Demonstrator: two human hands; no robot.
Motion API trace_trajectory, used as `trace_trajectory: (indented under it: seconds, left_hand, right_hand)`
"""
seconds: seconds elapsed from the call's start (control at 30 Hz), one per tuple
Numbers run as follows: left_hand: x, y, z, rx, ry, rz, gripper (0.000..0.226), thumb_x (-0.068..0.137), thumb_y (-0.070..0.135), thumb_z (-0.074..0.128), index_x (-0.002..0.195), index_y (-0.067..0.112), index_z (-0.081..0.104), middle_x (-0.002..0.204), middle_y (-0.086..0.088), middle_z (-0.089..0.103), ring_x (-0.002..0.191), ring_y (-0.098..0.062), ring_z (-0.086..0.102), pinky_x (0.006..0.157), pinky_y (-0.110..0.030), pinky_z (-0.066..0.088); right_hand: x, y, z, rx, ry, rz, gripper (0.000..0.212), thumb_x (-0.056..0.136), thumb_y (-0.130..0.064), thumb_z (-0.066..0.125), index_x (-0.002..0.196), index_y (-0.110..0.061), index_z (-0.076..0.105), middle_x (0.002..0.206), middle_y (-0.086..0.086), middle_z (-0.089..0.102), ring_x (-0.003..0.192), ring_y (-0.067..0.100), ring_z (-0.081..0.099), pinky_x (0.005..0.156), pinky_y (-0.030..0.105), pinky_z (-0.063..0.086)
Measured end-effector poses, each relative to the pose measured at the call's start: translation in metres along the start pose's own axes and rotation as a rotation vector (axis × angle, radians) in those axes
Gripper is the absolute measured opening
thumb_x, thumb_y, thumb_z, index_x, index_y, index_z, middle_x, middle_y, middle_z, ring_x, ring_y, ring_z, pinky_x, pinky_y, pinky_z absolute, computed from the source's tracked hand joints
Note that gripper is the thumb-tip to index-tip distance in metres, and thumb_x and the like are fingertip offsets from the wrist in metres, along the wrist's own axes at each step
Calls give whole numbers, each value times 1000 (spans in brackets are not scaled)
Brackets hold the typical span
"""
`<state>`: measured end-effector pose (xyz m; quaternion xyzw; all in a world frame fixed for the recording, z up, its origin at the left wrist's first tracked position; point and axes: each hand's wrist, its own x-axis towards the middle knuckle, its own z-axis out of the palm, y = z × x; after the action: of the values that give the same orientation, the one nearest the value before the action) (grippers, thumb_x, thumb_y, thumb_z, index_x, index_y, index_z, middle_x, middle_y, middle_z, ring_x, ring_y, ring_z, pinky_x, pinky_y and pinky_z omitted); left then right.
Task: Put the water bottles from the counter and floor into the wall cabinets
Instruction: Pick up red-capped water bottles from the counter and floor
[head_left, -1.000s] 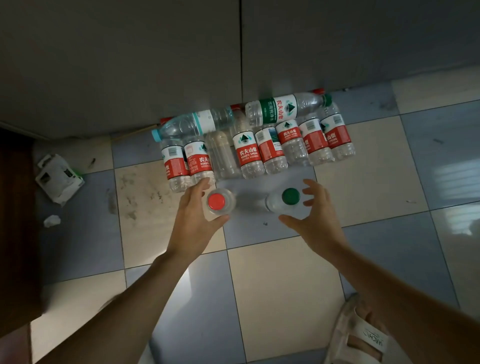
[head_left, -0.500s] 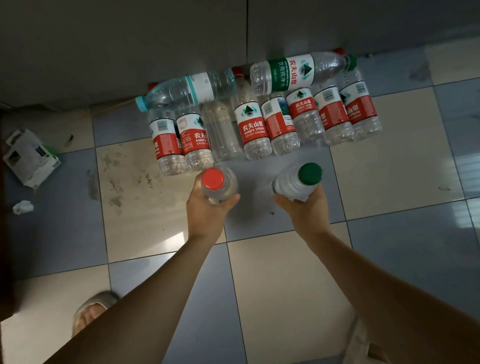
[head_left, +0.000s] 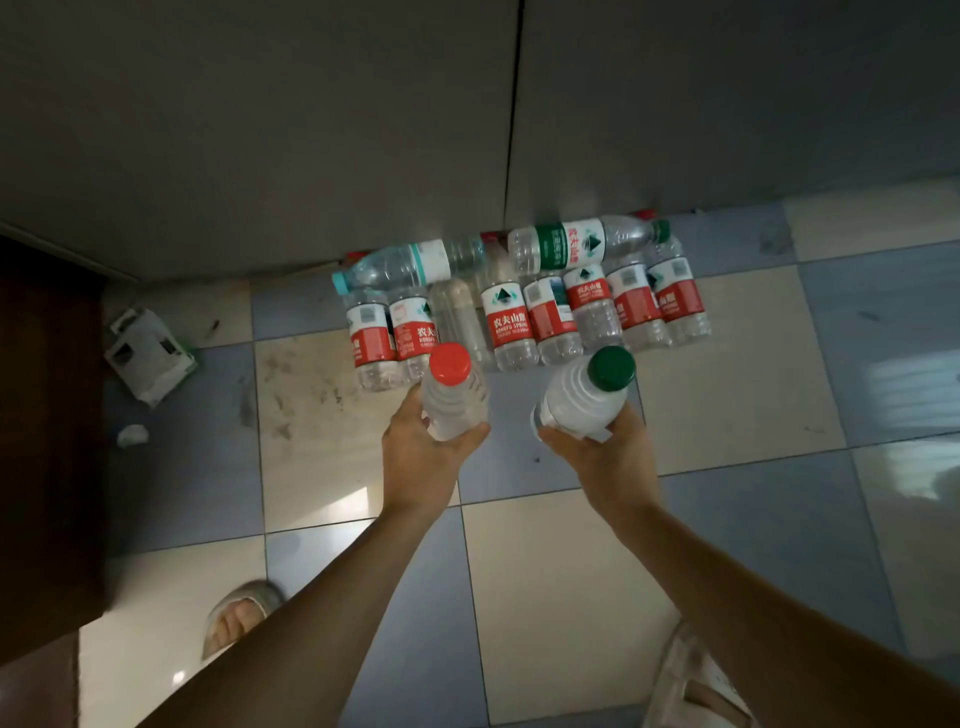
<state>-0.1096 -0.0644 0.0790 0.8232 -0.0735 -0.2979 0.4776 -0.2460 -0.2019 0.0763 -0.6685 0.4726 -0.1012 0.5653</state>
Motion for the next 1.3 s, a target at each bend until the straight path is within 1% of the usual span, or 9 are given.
trace_trajectory:
  seconds: [0.1,0.23,0.33,0.5,0.67,0.9,1.0,1.13,1.3]
  left_hand:
    - [-15,56,-26,-13,-10,39,66,70,23,90,129,22,59,122,8,67,113,-6,61,100,-20,47]
    - [-40,148,-74,-6,-17,125,61,71,26,89,125,26,60,119,10,67,108,-5,61,83,-1,44]
    - [-66,225,-120,-5,-20,170,53,69,29,89,117,25,66,111,13,72,102,-4,66,80,-7,49]
    - [-129,354,-203,23,-42,265,44,68,38,89,103,45,63,101,34,69,99,9,64,80,-6,48]
    - [-188,478,-288,-12,-27,394,45,67,52,85,105,37,67,102,23,72,98,1,68,85,-20,52]
    - [-200,630,-416,-108,-2,579,49,67,35,89,111,22,69,103,11,76,97,-7,72,88,-30,57]
    - [-195,695,-472,-109,38,700,46,69,41,88,109,28,69,101,17,75,93,-2,71,76,-18,57]
    - [-193,780,-528,-117,49,817,45,73,44,86,112,27,70,106,12,75,99,-6,70,85,-32,57]
    - [-202,876,-560,-170,85,952,49,71,47,83,112,23,69,105,10,75,96,-8,71,81,-29,60]
  right_hand:
    - [-17,-57,-17,13,-23,-29,59,74,-14,87,125,-10,57,110,2,67,96,6,65,70,7,50]
    - [-41,-154,-47,37,-112,-55,63,75,-22,87,129,-15,56,118,0,67,108,15,65,81,18,57]
    - [-66,-242,-74,24,-147,-103,62,74,-26,88,127,-20,57,114,-8,69,106,7,66,88,22,58]
    - [-121,-401,-120,-5,-220,-194,51,72,-27,90,110,-39,59,101,-28,68,97,-7,65,72,7,51]
    - [-173,-552,-155,-48,-271,-265,51,68,-32,90,109,-38,60,96,-23,71,90,-6,67,67,8,51]
    - [-216,-750,-163,-44,-248,-451,51,67,-38,89,113,-26,69,102,-18,75,96,-2,69,81,20,55]
    - [-232,-827,-153,40,-155,-533,54,64,-38,90,112,-31,67,97,-25,74,87,-6,69,67,11,53]
    - [-252,-915,-147,156,-95,-647,63,59,-43,90,115,-32,65,103,-18,75,92,1,71,78,26,57]
    - [-262,-1000,-162,206,-106,-762,66,66,-41,89,124,-27,62,110,-11,74,99,8,72,88,37,59]
